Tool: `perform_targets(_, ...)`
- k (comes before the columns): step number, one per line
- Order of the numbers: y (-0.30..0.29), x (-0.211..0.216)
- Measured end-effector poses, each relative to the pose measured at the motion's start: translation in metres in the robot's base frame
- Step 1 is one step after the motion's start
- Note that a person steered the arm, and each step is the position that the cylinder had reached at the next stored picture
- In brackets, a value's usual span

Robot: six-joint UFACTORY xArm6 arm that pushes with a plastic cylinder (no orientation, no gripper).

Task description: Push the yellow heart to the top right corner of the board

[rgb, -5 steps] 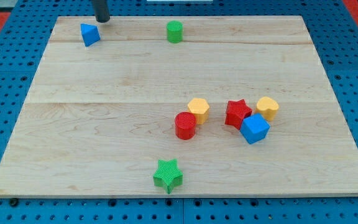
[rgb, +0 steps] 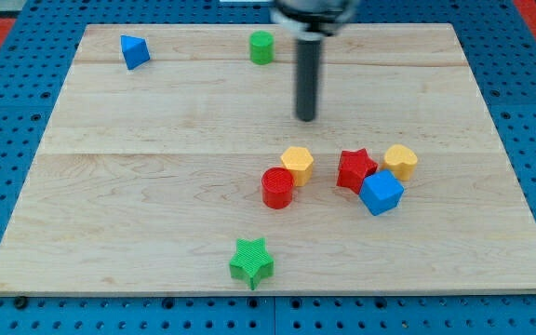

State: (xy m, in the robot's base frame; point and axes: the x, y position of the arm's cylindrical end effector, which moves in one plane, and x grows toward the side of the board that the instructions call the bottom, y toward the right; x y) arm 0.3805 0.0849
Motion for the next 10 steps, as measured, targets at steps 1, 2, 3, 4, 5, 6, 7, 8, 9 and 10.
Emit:
perform_targets(1, 0.096, 0.022)
perform_targets(2, 0.152, 0.074)
perform_targets(3, 0.143, 0.138)
perform_targets(4, 0.082, 0.109)
perform_targets(5, 0.054, 0.072)
perform_targets(6, 0.069, 0.024)
perform_targets(7, 0.069, 0.0)
perform_targets(8, 0.094, 0.06)
perform_targets(9, 0.049, 0.08)
perform_targets(10, 0.012, 0.049)
